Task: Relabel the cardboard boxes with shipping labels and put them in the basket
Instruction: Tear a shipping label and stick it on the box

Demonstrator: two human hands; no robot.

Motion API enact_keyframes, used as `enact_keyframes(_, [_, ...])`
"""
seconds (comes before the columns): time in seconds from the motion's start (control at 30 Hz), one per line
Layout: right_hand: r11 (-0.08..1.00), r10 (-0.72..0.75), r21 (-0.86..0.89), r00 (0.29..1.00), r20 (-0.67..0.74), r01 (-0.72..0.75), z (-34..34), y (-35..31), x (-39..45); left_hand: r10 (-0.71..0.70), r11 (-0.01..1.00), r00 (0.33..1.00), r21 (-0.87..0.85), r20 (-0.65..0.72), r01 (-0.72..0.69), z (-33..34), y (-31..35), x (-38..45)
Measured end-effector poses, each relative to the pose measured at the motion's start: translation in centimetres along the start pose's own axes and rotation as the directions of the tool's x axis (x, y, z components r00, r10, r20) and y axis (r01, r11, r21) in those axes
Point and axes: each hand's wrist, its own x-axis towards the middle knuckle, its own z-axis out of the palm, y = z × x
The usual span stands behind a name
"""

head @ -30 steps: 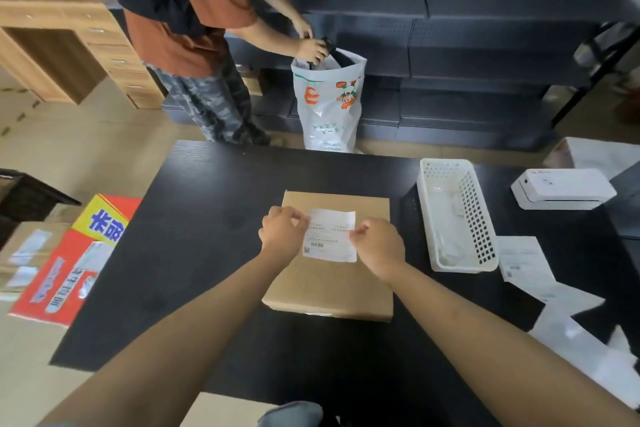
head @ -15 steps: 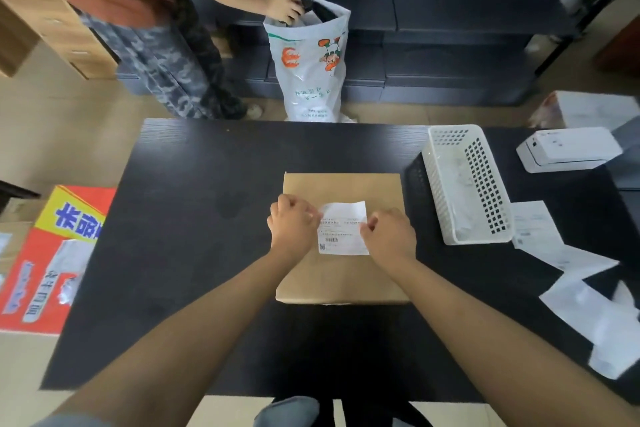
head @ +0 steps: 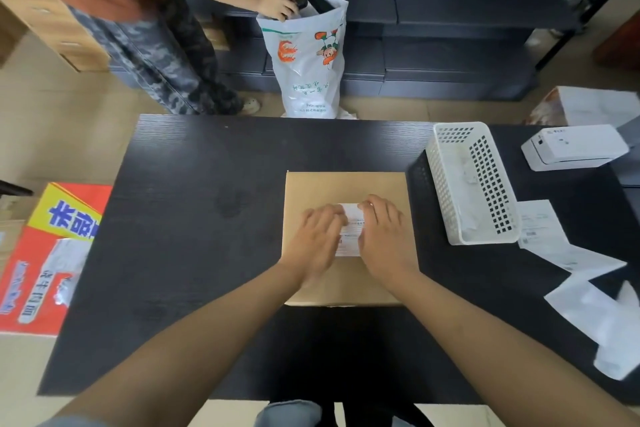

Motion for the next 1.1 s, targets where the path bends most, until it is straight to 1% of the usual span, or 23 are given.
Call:
enact_keyframes(0.03, [0.999, -0.02, 0.03, 1.0, 0.017, 0.019, 0.2, -0.2, 0.2, 0.064, 0.997, 0.995, 0.03, 0.074, -0.066, 0.2, 0.1, 0.0])
enact_keyframes(0.07, [0.999, -0.03, 0.046, 0.999, 0.041, 0.028, 0.4, -0.3, 0.4, 0.071, 0.995, 0.987, 0.055, 0.145, -0.08, 0.4, 0.0, -0.1])
enact_keyframes(0.13, [0.999, -0.047, 0.031, 0.993, 0.112, 0.043, 0.8, -0.1, 0.7, 0.004, 0.997, 0.97, 0.076, 0.242, -0.023, 0.7, -0.3, -0.3])
enact_keyframes(0.2, [0.997, -0.074, 0.004, 0.983, 0.166, 0.075, 1.3, 0.9, 0.5, -0.02, 0.994, 0.955, 0.112, 0.295, -0.013, 0.9, -1.0, -0.6])
enact_keyframes(0.27, [0.992, -0.111, -0.039, 0.977, 0.184, 0.12, 1.5, 2.1, 0.0, -0.041, 0.991, 0.938, 0.134, 0.345, -0.006, 1.1, -1.4, -0.9])
enact_keyframes(0.33, [0.988, -0.113, -0.077, 0.969, 0.217, 0.133, 1.8, 2.7, -0.3, -0.092, 0.988, 0.92, 0.149, 0.381, 0.038, 1.2, -1.4, -1.1])
enact_keyframes(0.4, [0.988, -0.094, -0.092, 0.963, 0.253, 0.121, 2.1, 2.8, -0.2, -0.129, 0.985, 0.907, 0.16, 0.401, 0.069, 1.2, -1.4, -1.0])
enact_keyframes(0.5, [0.987, -0.091, -0.103, 0.958, 0.272, 0.123, 2.3, 2.9, 0.0, -0.139, 0.983, 0.901, 0.166, 0.412, 0.076, 0.9, -1.4, -0.9])
enact_keyframes(0.67, [0.991, -0.116, -0.034, 0.951, 0.286, 0.131, 2.3, 3.9, -0.1, -0.178, 0.974, 0.902, 0.199, 0.393, 0.106, 1.1, -1.4, -1.0])
enact_keyframes(0.83, [0.987, -0.106, -0.089, 0.956, 0.272, 0.135, 2.6, 3.7, -0.3, -0.194, 0.969, 0.891, 0.222, 0.41, 0.109, 1.3, -1.4, -0.9])
enact_keyframes(0.97, [0.985, -0.1, -0.105, 0.95, 0.297, 0.137, 2.2, 3.6, -0.1, -0.208, 0.961, 0.871, 0.258, 0.445, 0.097, 0.9, -1.2, -0.5])
enact_keyframes(1.03, [0.988, -0.096, -0.085, 0.941, 0.323, 0.13, 2.0, 3.5, 0.1, -0.214, 0.961, 0.858, 0.26, 0.468, 0.097, 0.6, -1.2, -0.2])
enact_keyframes(1.1, [0.992, -0.098, -0.037, 0.932, 0.35, 0.119, 1.4, 3.4, 0.6, -0.208, 0.969, 0.86, 0.22, 0.467, 0.114, 0.0, -1.2, 0.1])
